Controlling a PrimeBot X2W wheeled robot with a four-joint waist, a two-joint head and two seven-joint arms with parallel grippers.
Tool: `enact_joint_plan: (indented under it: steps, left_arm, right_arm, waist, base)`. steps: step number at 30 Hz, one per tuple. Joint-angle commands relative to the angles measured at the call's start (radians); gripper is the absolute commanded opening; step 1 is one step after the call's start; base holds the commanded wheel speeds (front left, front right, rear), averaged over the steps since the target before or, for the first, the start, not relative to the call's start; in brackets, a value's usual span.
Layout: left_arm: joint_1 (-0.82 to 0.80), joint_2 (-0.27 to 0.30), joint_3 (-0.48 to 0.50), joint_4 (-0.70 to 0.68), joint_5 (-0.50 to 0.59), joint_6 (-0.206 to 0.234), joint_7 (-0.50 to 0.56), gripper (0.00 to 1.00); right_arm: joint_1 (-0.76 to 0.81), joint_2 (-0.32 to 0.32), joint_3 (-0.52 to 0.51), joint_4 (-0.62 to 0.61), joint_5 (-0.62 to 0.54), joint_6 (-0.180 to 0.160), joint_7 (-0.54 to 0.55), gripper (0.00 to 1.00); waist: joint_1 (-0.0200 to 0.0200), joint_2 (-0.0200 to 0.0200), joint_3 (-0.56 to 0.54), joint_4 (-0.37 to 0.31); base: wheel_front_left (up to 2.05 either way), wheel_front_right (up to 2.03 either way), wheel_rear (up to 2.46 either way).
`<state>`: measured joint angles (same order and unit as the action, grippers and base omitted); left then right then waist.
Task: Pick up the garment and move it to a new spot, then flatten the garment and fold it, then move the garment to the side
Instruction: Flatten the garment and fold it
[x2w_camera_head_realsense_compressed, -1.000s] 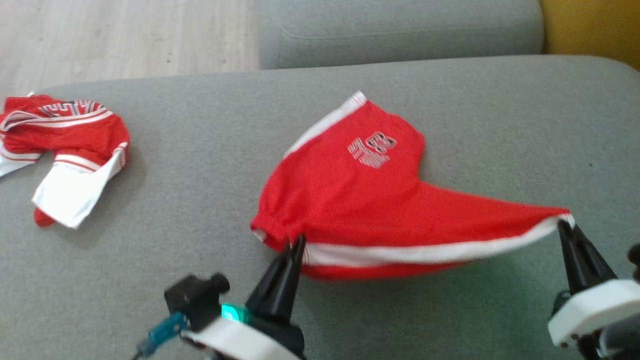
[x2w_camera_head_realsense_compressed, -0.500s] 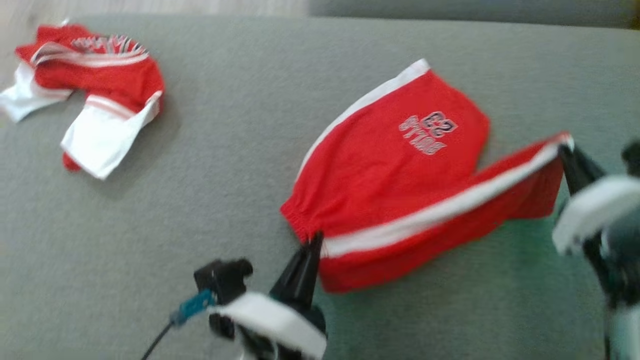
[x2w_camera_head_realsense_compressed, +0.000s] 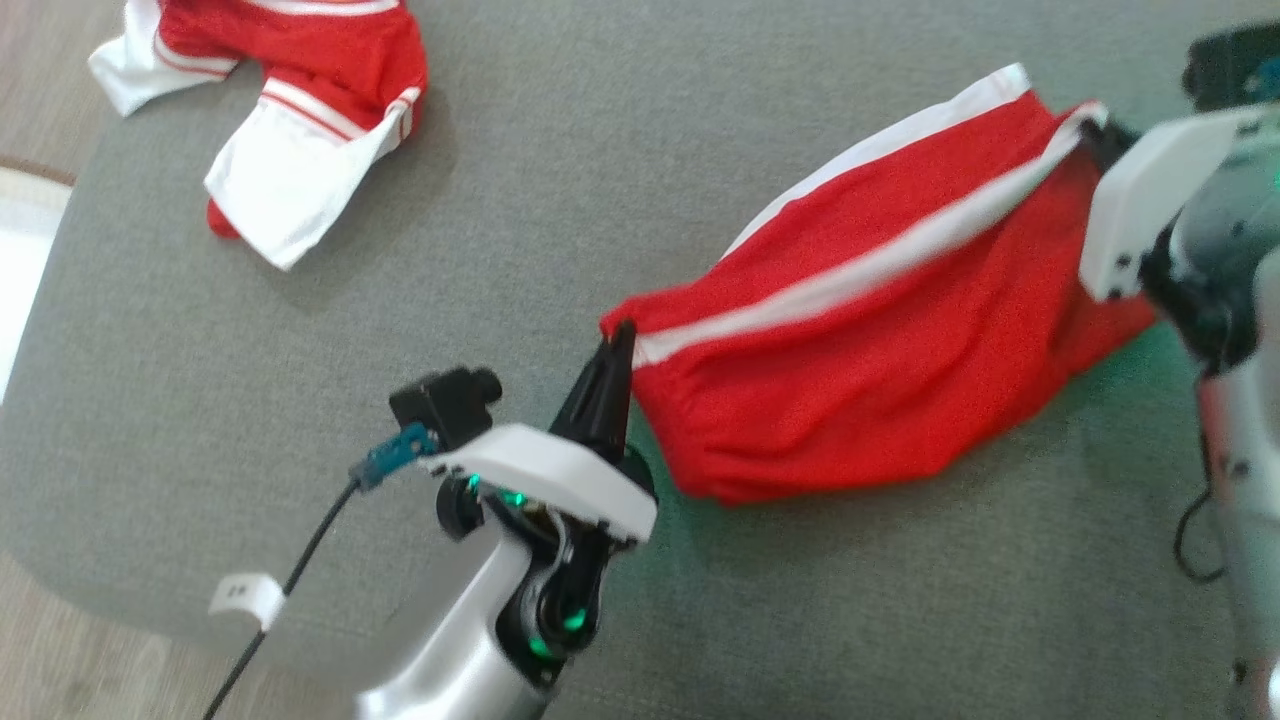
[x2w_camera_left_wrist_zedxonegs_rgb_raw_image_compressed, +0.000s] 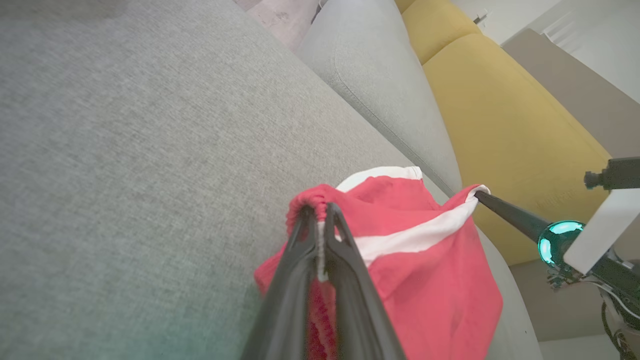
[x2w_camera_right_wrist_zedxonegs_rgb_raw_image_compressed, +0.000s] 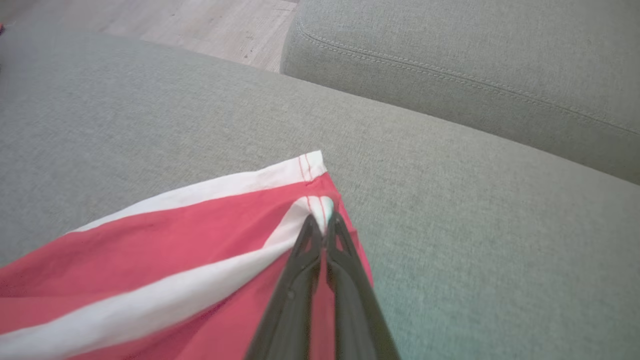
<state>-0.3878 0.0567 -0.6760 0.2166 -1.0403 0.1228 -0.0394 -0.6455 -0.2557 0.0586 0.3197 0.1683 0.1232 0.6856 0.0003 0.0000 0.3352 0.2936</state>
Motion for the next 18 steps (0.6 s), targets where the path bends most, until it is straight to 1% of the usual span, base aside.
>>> enact_joint_plan:
  steps: [1, 5, 8, 9, 10, 11, 12, 13, 14, 18]
  left_arm:
    - [-0.038, -0.002, 0.034, -0.015, -0.012, -0.006, -0.017, 0.00]
    - [-0.079, -0.005, 0.027, 0.029, -0.049, -0.008, -0.053, 0.00]
    - [-0.102, -0.006, 0.004, 0.049, -0.084, -0.005, -0.077, 0.00]
    - [-0.109, -0.006, -0.005, 0.055, -0.094, -0.004, -0.085, 0.00]
    - [-0.115, -0.006, -0.014, 0.061, -0.104, -0.002, -0.093, 0.00]
    - [-0.115, -0.006, -0.014, 0.061, -0.104, -0.002, -0.093, 0.00]
    - [-0.122, -0.006, -0.023, 0.067, -0.109, 0.001, -0.103, 0.12]
    - [-0.128, -0.006, -0.032, 0.072, -0.112, 0.003, -0.113, 0.59]
    - [-0.133, -0.006, -0.042, 0.077, -0.112, 0.003, -0.121, 1.00]
    - [-0.139, -0.006, -0.071, 0.085, -0.097, 0.001, -0.140, 1.00]
  right_arm:
    - [-0.053, -0.010, 0.016, -0.011, -0.012, 0.008, -0.011, 0.00]
    - [-0.127, 0.000, 0.014, 0.079, -0.035, 0.008, -0.047, 0.00]
    - [-0.168, 0.014, 0.018, 0.137, -0.050, 0.008, -0.079, 0.00]
    - [-0.180, 0.018, 0.019, 0.156, -0.054, 0.008, -0.089, 0.06]
    - [-0.189, 0.021, 0.021, 0.174, -0.059, 0.008, -0.100, 0.26]
    - [-0.189, 0.021, 0.021, 0.174, -0.059, 0.008, -0.100, 0.26]
    - [-0.198, 0.023, 0.026, 0.190, -0.062, 0.008, -0.112, 0.71]
    - [-0.205, 0.025, 0.029, 0.202, -0.064, 0.008, -0.128, 1.00]
    - [-0.210, 0.028, 0.032, 0.216, -0.066, 0.008, -0.141, 1.00]
    - [-0.223, 0.033, 0.045, 0.249, -0.052, 0.008, -0.192, 1.00]
  waist:
    - [-0.0003, 0.0000, 0.021, 0.017]
    - [-0.0003, 0.0000, 0.036, 0.026]
    - [-0.0003, 0.0000, 0.043, 0.028]
    - [-0.0003, 0.0000, 0.045, 0.028]
    - [-0.0003, 0.0000, 0.046, 0.028]
    - [-0.0003, 0.0000, 0.046, 0.028]
    - [-0.0003, 0.0000, 0.046, 0.028]
    - [-0.0003, 0.0000, 0.046, 0.028]
    - [-0.0003, 0.0000, 0.045, 0.028]
    - [-0.0003, 0.0000, 0.030, 0.024]
  base:
    - [0.00, 0.00, 0.00]
    - [0.00, 0.00, 0.00]
    - [0.00, 0.00, 0.00]
    - [0.00, 0.00, 0.00]
    - [0.00, 0.00, 0.00]
    - [0.00, 0.00, 0.00]
    - [0.00, 0.00, 0.00]
    - [0.00, 0.00, 0.00]
    - [0.00, 0.00, 0.00]
    - [0.00, 0.00, 0.00]
